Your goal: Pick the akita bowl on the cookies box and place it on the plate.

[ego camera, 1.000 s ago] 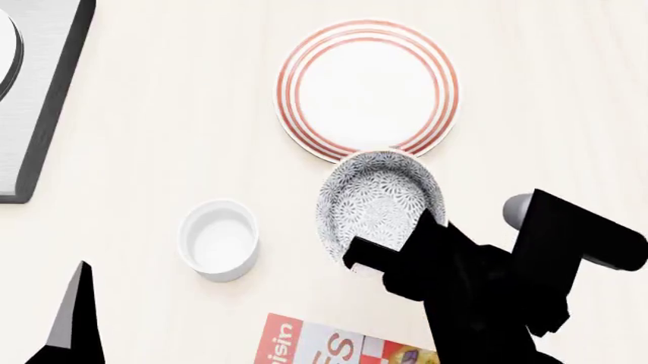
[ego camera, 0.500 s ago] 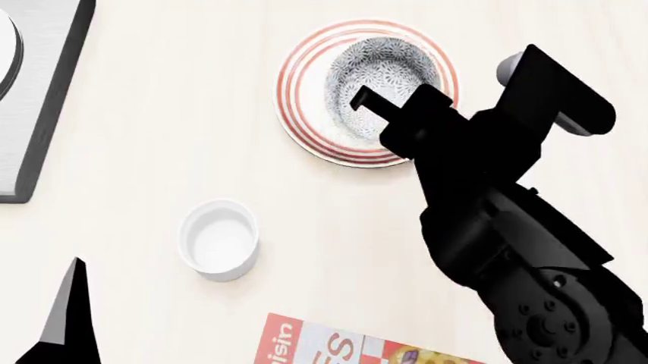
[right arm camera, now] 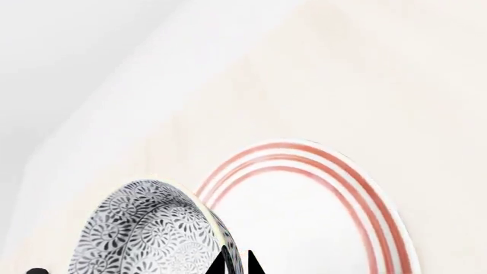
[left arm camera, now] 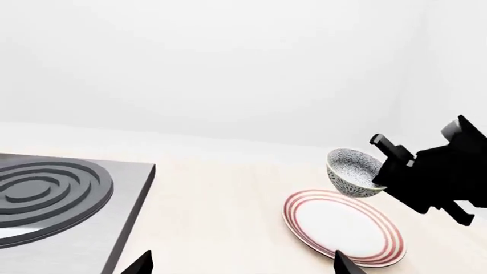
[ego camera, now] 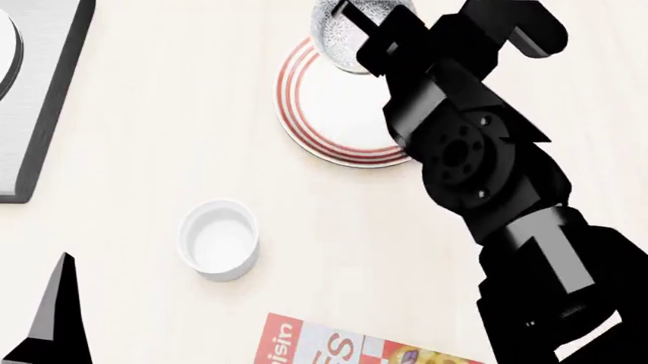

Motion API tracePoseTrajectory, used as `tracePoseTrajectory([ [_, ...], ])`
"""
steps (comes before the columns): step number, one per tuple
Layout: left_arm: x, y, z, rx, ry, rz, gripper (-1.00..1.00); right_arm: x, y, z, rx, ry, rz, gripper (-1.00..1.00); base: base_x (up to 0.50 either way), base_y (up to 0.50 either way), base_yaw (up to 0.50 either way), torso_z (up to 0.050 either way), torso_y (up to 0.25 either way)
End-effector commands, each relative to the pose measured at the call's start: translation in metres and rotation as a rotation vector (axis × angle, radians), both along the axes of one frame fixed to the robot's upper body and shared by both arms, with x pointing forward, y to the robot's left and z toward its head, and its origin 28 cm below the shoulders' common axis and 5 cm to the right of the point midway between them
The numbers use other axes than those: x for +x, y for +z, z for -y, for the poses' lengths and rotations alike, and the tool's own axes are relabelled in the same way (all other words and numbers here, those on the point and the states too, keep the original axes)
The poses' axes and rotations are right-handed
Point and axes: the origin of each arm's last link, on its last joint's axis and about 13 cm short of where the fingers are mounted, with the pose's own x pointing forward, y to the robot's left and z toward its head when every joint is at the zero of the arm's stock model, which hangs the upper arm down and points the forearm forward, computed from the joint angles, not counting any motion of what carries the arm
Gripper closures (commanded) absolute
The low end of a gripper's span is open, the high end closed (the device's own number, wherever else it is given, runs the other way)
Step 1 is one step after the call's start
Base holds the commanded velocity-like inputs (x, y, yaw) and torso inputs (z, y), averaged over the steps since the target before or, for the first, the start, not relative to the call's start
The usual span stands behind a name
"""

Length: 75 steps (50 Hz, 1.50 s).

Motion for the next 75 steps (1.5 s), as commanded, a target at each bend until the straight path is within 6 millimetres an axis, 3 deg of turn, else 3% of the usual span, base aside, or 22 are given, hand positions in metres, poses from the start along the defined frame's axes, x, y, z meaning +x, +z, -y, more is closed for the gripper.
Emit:
tracePoseTrajectory([
  [1, 0.0, 0.0, 0.0, -0.001, 0.001, 0.001, -1.0, 0.008, 0.016, -0.013, 0.03, -0.023, -0.033, 1.0, 0.0, 0.0, 0.0, 0.0, 0.0],
  [13, 0.0, 0.001, 0.0, -0.001, 0.001, 0.002, -1.0, 0.009, 0.004, -0.026, 0.099, -0.076, -0.094, 1.0, 0.0, 0.0, 0.0, 0.0, 0.0],
  [27, 0.0, 0.003, -0.002, -0.006, 0.007, 0.001, -1.0, 0.011, 0.01, -0.024, 0.166, -0.165, -0.11, 1.0, 0.0, 0.0, 0.0, 0.0, 0.001],
  [53, 0.0, 0.003, -0.003, -0.017, -0.002, -0.003, -1.0, 0.013, 0.001, -0.023, 0.36, -0.222, -0.183, 1.0, 0.0, 0.0, 0.0, 0.0, 0.0],
  [75, 0.0, 0.003, -0.002, -0.017, -0.004, -0.007, -1.0, 0.014, -0.007, -0.019, 0.37, -0.263, -0.199, 1.0, 0.0, 0.0, 0.0, 0.0, 0.0],
])
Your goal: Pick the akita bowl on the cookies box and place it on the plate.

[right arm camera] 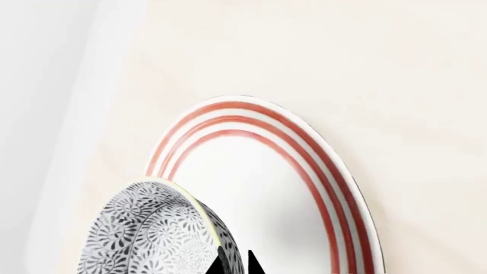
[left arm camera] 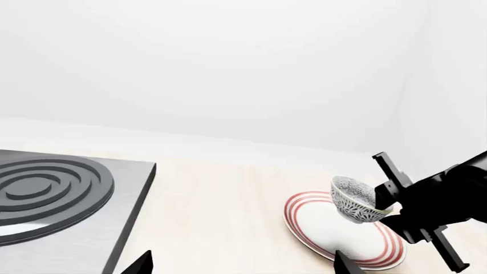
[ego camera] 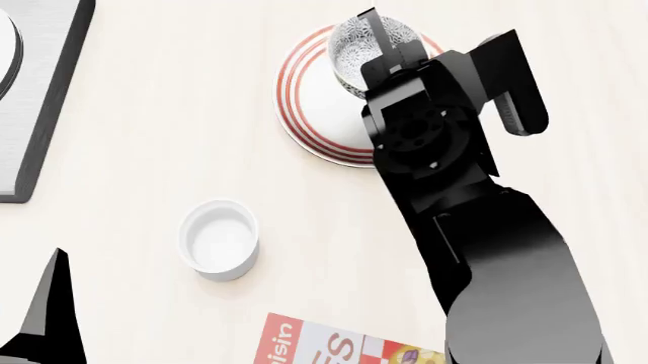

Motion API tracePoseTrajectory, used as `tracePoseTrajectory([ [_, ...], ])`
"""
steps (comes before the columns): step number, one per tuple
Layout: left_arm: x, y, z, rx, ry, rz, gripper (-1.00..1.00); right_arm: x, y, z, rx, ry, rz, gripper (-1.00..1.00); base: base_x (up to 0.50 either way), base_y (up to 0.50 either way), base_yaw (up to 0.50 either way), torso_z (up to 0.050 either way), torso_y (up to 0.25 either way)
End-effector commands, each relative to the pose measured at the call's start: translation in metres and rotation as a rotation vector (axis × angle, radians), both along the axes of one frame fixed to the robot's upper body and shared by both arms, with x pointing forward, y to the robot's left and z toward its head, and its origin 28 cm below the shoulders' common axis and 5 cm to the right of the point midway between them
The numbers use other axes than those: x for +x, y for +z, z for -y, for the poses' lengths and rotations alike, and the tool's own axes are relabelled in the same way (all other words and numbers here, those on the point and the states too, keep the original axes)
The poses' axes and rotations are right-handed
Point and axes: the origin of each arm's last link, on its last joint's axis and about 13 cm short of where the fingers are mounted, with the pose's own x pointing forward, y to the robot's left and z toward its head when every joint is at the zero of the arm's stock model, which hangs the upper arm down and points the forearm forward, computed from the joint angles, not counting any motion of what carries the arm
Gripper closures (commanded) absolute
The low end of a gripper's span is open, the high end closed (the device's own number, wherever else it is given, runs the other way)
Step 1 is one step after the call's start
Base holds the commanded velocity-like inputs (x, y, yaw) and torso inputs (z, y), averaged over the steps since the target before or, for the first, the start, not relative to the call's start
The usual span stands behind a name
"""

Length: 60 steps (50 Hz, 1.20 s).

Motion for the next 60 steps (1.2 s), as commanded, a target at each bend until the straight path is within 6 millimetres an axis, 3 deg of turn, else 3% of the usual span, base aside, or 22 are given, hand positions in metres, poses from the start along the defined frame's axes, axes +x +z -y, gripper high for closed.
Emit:
tracePoseTrajectory([
  [1, 0.0, 0.0, 0.0, -0.001, -0.001, -0.002, -1.0, 0.001, -0.004, 0.003, -0.011, -0.021, -0.003, 1.0, 0.0, 0.0, 0.0, 0.0, 0.0],
  [60, 0.0, -0.001, -0.001, -0.007, -0.001, -0.005, -1.0, 0.0, -0.024, 0.007, -0.071, -0.017, -0.049, 1.0, 0.0, 0.0, 0.0, 0.0, 0.0],
])
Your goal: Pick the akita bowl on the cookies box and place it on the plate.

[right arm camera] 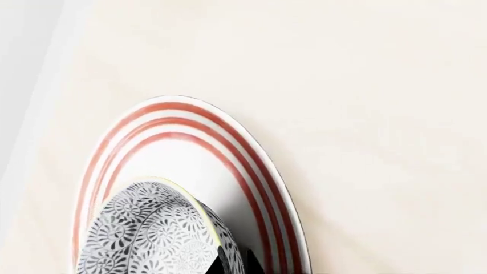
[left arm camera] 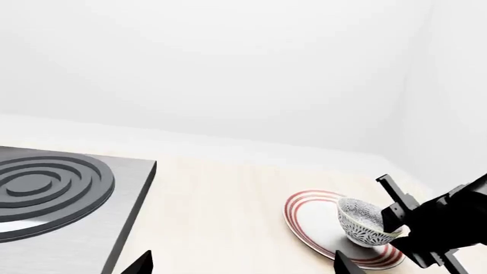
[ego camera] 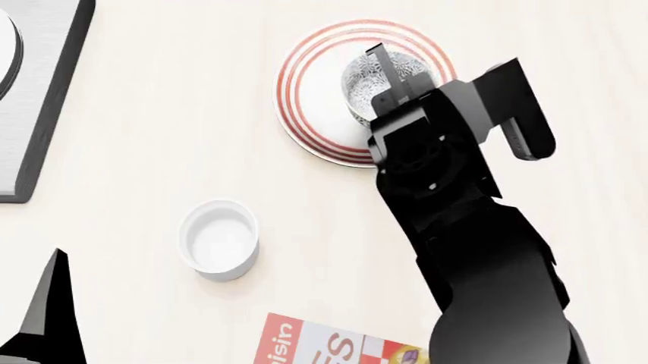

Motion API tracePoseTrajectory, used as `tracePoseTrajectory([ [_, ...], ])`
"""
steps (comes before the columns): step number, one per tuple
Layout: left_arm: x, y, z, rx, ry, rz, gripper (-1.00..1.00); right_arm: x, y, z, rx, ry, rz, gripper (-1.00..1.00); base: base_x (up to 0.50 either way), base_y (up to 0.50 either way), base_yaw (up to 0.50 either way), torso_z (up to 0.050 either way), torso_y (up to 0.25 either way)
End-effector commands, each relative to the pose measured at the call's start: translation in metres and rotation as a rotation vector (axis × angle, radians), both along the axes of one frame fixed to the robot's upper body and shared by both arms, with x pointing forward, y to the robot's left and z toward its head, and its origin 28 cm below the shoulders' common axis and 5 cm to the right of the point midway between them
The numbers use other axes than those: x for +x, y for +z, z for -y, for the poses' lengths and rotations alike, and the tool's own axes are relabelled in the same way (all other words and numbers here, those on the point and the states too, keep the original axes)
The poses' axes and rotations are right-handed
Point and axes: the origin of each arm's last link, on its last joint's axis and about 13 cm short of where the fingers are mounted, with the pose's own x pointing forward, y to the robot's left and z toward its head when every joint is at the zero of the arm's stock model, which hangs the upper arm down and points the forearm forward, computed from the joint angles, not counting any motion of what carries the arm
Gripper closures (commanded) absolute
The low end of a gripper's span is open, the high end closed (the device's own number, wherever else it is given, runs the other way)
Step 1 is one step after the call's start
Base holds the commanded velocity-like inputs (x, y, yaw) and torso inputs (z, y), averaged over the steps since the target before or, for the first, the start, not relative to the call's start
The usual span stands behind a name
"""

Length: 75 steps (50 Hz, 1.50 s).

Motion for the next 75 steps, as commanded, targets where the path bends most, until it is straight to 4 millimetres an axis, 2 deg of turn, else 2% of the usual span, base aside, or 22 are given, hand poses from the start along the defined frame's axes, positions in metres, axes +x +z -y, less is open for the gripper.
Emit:
tracePoseTrajectory([
  [1, 0.0, 0.0, 0.0, 0.0, 0.0, 0.0, -1.0, 0.0, 0.0, 0.0, -0.013, 0.014, 0.022, 1.0, 0.0, 0.0, 0.0, 0.0, 0.0],
  [5, 0.0, 0.0, 0.0, -0.001, 0.0, 0.0, -1.0, 0.0, 0.002, 0.0, -0.01, 0.032, 0.044, 1.0, 0.0, 0.0, 0.0, 0.0, 0.0],
  [6, 0.0, 0.0, 0.0, -0.001, 0.0, 0.0, -1.0, 0.0, 0.003, -0.001, -0.015, 0.039, 0.049, -1.0, 0.0, 0.0, 0.0, 0.0, 0.0],
  [35, 0.0, -0.001, 0.0, -0.003, -0.005, -0.002, -1.0, 0.0, 0.011, -0.001, -0.04, 0.061, 0.077, -1.0, 0.0, 0.0, 0.0, 0.0, 0.0],
  [62, -0.006, 0.006, 0.002, -0.011, -0.015, 0.018, -1.0, 0.0, 0.046, 0.004, -0.123, 0.059, 0.147, -1.0, 0.0, 0.0, 0.0, 0.0, 0.0],
  [75, -0.01, 0.009, 0.003, -0.012, -0.024, 0.026, -1.0, 0.0, 0.054, 0.009, -0.166, 0.06, 0.181, -1.0, 0.0, 0.0, 0.0, 0.0, 0.0],
])
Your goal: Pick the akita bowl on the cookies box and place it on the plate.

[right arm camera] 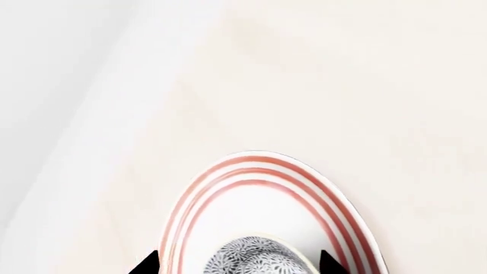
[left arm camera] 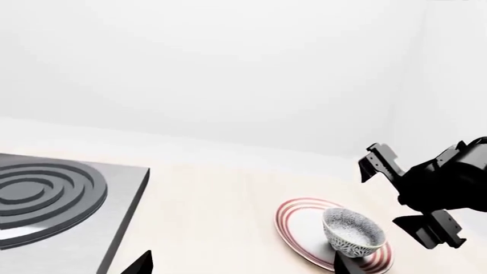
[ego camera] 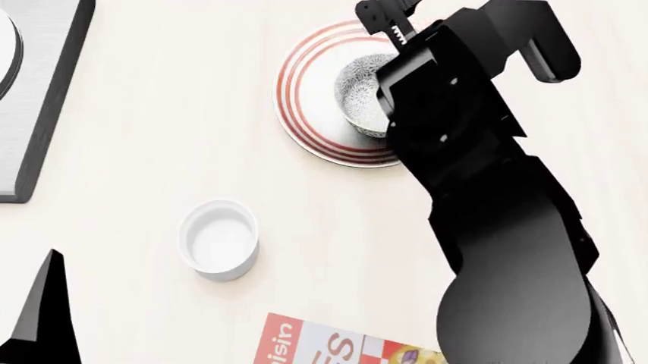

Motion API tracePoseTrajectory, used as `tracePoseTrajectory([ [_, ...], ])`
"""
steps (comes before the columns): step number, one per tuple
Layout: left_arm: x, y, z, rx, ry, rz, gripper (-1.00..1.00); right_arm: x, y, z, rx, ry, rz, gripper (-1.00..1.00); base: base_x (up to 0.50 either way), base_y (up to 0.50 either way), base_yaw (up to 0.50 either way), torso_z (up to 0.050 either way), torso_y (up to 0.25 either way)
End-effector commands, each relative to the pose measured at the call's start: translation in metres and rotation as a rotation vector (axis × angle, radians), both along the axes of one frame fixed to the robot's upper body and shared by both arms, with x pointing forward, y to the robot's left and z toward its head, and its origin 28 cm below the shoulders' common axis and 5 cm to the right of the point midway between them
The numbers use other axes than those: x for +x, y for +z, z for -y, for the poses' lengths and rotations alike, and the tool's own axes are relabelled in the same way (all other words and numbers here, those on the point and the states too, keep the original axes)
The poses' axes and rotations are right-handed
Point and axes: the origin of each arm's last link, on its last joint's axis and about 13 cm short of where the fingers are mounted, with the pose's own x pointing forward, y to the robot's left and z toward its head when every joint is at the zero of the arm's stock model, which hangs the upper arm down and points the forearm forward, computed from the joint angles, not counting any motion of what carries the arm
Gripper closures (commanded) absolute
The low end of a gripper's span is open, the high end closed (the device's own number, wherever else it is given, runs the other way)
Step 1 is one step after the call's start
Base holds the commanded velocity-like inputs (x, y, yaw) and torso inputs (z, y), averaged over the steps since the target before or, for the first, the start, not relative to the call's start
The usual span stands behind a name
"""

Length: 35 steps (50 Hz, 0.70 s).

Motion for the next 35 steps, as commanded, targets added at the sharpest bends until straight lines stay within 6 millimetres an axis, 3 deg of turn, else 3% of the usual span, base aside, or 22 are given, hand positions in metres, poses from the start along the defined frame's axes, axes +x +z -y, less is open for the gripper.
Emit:
tracePoseTrajectory([
  [1, -0.003, 0.002, 0.001, -0.001, -0.005, 0.006, -1.0, 0.0, 0.011, 0.003, -0.036, 0.009, 0.04, -1.0, 0.0, 0.0, 0.0, 0.0, 0.0],
  [9, -0.003, 0.002, 0.001, -0.001, -0.007, 0.005, -1.0, -0.011, 0.013, 0.0, -0.062, 0.051, 0.094, -1.0, 0.0, 0.0, 0.0, 0.0, 0.0],
  [11, -0.002, 0.002, 0.001, -0.001, -0.005, 0.004, -1.0, -0.028, 0.014, 0.0, -0.121, 0.089, 0.14, -1.0, 0.0, 0.0, 0.0, 0.0, 0.0],
  [20, -0.001, 0.0, 0.002, 0.002, -0.007, 0.001, -1.0, -0.063, 0.008, 0.008, -0.301, 0.128, 0.24, -1.0, 0.0, 0.0, 0.0, 0.0, 0.0],
  [26, 0.0, -0.001, 0.003, 0.002, -0.011, -0.005, -1.0, -0.094, 0.013, 0.017, -0.543, 0.124, 0.369, -1.0, 0.0, 0.0, 0.0, 0.0, 0.0],
  [35, -0.001, -0.002, 0.005, 0.008, -0.019, -0.006, -1.0, -0.126, -0.006, 0.036, -0.726, 0.076, 0.383, -1.0, 0.0, 0.0, 0.0, 0.0, 0.0],
])
